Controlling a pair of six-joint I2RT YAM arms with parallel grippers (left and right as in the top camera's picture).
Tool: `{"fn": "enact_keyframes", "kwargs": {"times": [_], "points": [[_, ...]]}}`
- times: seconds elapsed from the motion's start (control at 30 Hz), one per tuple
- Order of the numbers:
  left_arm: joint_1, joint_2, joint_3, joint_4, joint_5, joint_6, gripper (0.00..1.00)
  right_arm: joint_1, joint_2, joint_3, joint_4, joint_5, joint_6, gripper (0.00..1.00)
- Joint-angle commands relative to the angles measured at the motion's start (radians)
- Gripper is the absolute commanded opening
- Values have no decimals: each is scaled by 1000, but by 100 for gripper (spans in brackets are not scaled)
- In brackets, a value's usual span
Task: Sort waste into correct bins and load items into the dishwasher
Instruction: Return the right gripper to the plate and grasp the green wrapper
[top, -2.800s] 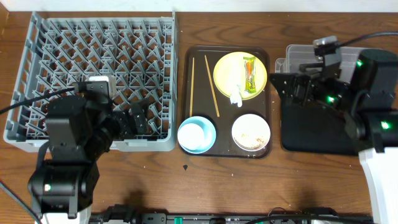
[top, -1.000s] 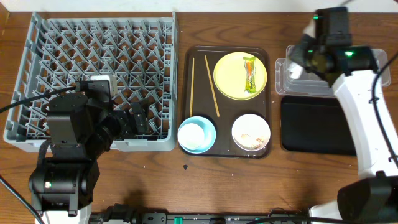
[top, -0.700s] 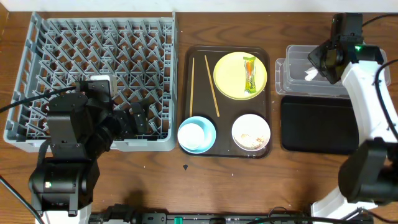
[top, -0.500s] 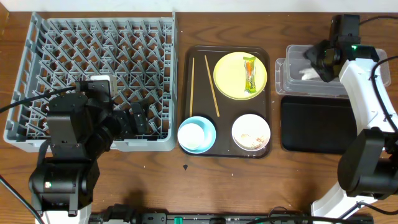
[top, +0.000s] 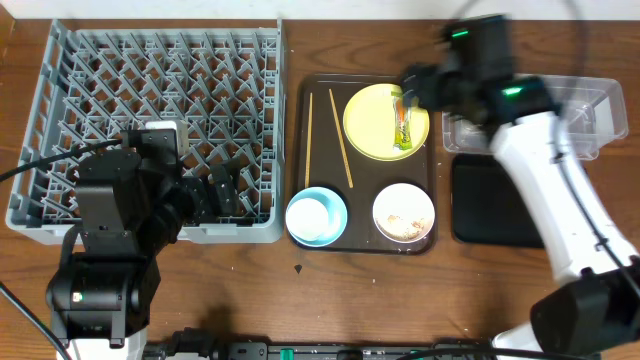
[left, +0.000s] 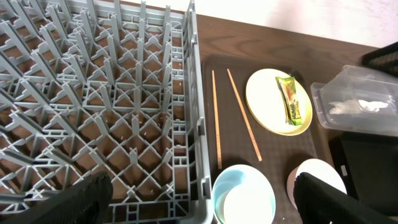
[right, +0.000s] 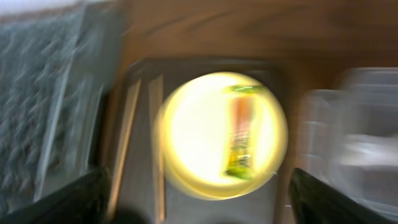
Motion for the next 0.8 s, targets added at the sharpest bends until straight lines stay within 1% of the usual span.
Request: {"fn": "enact_keyframes", "kwargs": {"times": [0.0, 0.07, 0.17, 0.23, 0.3, 0.4, 0.5, 0.53, 0.57, 0.6, 0.63, 0.67, 0.7, 0.77], "points": [[4, -5, 16, 0, 13, -9, 94, 79, 74, -26, 1, 190, -89, 74], [4, -5, 16, 0, 13, -9, 94, 103, 132, -26, 24, 304, -32, 74], [4, -5, 16, 0, 13, -9, 94, 107, 224, -26, 89, 375, -6, 72], [4, -5, 16, 0, 13, -9, 94, 97, 282, -26, 143, 380, -6, 72], [4, -5, 16, 0, 13, -9, 94, 85, 334, -26, 195, 380, -6, 76], [4, -5, 16, 0, 13, -9, 94, 67, 409, -26, 232, 388, -7, 74], [4, -5, 16, 0, 13, -9, 94, 48, 467, -26, 229, 388, 5, 69], [4, -5, 16, 0, 13, -9, 94, 42, 482, -26, 225, 380, 19, 64], [4, -5, 16, 0, 13, -9, 94, 39, 488, -26, 221, 370, 20, 55], [4, -5, 16, 0, 13, -9, 94, 35, 490, -26, 212, 348, 20, 42], [4, -5, 16, 0, 13, -9, 94, 32, 490, -26, 203, 323, 20, 25], [4, -5, 16, 0, 13, -9, 93, 29, 486, -26, 198, 301, 20, 13], [4, -5, 16, 0, 13, -9, 94, 27, 473, -25, 189, 275, 20, 3], [4, -5, 16, 0, 13, -8, 94, 28, 440, -23, 175, 252, 20, 1]]}}
